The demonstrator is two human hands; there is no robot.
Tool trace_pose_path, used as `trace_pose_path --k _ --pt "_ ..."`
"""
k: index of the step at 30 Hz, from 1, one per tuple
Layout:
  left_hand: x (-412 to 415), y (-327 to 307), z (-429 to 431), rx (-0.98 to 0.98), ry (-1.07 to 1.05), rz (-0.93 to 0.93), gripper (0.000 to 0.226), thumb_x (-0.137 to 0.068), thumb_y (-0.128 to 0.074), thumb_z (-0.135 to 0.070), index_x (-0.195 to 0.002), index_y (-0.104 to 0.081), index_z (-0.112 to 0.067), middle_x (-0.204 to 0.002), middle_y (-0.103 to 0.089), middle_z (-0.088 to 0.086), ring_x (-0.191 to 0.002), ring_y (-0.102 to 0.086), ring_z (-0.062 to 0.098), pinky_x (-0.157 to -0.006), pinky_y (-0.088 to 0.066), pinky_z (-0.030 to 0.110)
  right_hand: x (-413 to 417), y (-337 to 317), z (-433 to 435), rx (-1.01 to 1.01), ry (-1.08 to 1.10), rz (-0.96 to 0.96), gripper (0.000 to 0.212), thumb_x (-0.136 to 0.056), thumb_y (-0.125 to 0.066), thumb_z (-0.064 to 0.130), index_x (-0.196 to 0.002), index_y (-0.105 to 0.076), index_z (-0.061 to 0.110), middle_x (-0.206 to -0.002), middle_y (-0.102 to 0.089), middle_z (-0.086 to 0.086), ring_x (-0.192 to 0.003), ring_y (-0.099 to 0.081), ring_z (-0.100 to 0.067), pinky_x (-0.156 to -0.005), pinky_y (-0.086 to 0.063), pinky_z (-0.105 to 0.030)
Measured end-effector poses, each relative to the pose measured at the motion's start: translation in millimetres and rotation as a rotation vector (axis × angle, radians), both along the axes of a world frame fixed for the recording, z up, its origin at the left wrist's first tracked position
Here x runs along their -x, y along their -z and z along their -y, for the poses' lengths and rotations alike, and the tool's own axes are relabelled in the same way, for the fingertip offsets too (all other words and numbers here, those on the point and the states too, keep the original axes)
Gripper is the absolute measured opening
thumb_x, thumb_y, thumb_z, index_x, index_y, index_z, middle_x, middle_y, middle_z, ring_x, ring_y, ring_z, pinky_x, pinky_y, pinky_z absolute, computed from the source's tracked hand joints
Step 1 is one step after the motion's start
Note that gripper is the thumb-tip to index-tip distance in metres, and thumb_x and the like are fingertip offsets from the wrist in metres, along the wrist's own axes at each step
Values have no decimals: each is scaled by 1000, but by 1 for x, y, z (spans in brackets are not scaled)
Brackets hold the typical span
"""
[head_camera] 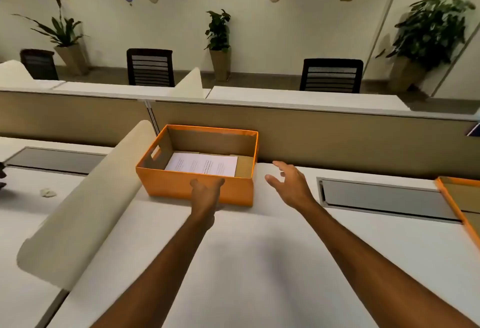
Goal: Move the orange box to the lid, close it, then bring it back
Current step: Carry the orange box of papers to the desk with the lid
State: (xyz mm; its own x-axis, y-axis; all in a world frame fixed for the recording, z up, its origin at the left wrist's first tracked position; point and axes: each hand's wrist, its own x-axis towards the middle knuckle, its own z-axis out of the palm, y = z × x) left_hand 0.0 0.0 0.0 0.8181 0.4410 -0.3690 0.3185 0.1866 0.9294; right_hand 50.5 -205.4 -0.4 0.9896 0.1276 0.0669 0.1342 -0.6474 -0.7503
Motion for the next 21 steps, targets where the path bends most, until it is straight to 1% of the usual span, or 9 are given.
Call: trace_pose_path --k 3,5,7,11,13,15,16,18,21 --pt "-26 12 -1 158 -47 -110 79 -82 -73 -29 -142 -26 -11 -135 -43 12 -120 -47 39 -86 -54 61 -24 12 -20 -129 84 -145 56 -90 -64 35 -140 -49 13 -141 -53 -12 -124 -54 -28 -93 -46 -34" --pt "-43 22 -2 258 -59 -154 73 -83 -73 -30 -140 -31 -10 -128 -43 9 -114 -50 39 -81 -56 59 -39 20 -32 -203 133 -224 55 -89 -65 36 -137 -51 13 -136 -57 -14 -120 -57 -28 -95 -50 -39" --pt "-58 28 -3 324 -64 -164 68 -85 -71 -27 -142 -35 -13 -133 -43 5 -111 -51 40 -72 -59 55 -54 28 -42 -293 194 -293 55 -88 -67 37 -135 -53 11 -133 -58 -13 -116 -59 -30 -94 -53 -46" --pt "-85 36 -4 412 -86 -148 57 -89 -67 -16 -141 -44 -14 -140 -45 1 -122 -44 40 -68 -59 57 -78 44 -61 -337 311 -333 51 -84 -73 38 -124 -62 8 -121 -66 -12 -99 -66 -30 -72 -61 -38" --pt "-95 37 -2 417 -90 -172 55 -91 -62 -11 -143 -42 -14 -146 -43 4 -124 -45 41 -68 -58 55 -84 49 -69 -327 333 -315 39 -81 -76 38 -105 -68 8 -107 -70 -10 -87 -69 -28 -66 -62 -37" --pt "-104 41 -3 406 -121 -199 52 -92 -57 -5 -142 -42 -13 -145 -46 5 -116 -51 41 -73 -58 56 -88 53 -74 -326 340 -323 22 -80 -78 34 -81 -65 17 -88 -71 -6 -74 -70 -25 -63 -62 -39" --pt "-107 45 -3 407 -136 -207 52 -92 -54 -2 -142 -43 -14 -144 -49 6 -115 -53 41 -75 -58 58 -91 54 -76 -306 347 -323 20 -80 -78 31 -73 -62 20 -81 -69 -4 -71 -71 -25 -63 -63 -40" --pt "-112 47 -2 400 -170 -229 55 -91 -51 4 -142 -42 -14 -141 -53 7 -117 -53 42 -76 -56 62 -95 57 -78 -263 356 -327 18 -80 -78 24 -72 -62 19 -77 -68 -4 -69 -71 -25 -62 -63 -42" --pt "-117 46 -2 381 -218 -278 66 -90 -50 4 -149 -24 -12 -140 -53 8 -118 -52 39 -77 -55 63 -96 59 -78 -250 355 -324 11 -81 -77 17 -84 -67 13 -82 -70 -7 -69 -72 -26 -58 -62 -38"
